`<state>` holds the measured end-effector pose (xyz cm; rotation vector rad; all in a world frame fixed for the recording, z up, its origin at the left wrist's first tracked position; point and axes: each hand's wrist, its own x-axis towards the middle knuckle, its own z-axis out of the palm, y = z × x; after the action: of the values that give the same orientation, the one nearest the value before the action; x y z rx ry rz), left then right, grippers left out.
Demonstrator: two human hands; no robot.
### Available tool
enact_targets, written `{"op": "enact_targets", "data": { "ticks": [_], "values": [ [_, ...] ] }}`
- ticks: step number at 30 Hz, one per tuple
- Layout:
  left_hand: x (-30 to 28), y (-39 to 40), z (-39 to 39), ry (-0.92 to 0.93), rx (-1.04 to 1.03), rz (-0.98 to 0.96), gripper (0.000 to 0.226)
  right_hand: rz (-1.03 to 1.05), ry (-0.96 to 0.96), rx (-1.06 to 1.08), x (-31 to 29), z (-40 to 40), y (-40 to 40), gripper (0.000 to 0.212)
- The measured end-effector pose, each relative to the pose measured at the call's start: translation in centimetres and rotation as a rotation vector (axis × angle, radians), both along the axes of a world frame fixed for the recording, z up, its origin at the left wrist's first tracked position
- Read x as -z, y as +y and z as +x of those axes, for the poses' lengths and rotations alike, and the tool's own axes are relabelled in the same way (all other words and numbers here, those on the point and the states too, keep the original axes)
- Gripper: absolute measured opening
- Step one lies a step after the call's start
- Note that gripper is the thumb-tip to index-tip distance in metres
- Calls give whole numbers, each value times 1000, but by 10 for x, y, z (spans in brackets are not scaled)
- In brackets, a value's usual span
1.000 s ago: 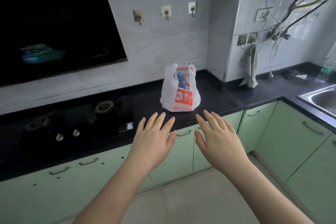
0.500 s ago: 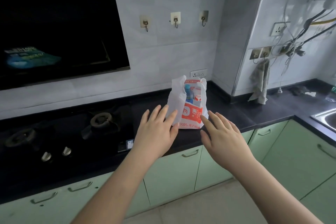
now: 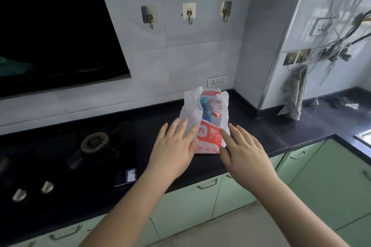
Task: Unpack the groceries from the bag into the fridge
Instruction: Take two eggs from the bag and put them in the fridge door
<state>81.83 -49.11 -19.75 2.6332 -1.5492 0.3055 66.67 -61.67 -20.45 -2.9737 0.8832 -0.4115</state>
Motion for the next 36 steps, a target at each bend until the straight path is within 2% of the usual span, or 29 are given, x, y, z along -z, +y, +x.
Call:
{"op": "enact_targets", "data": {
  "ticks": [6,10,17,21,26,33,36],
  "values": [
    [3,-58,11,27,-31,55,55,26,31,-79,4,21,-60,55],
    [2,-87,19,21,-28,106,62,75,60,-148,4,35,-94,57],
    [14,-111,38,13,-95,106,56,149,18,-218,19,67,-125,57],
    [22,-118,55,7,-104,116,56,166,15,-254,28,85,-128,68],
    [38,-128,79,8,-53,143,56,176,17,-206,38,112,-134,57],
    [49,-146,121,10,61,141,55,204,29,-135,39,150,-139,58],
    [55,-155,141,26,109,122,56,293,15,-87,41,165,-141,60]
  ]
}}
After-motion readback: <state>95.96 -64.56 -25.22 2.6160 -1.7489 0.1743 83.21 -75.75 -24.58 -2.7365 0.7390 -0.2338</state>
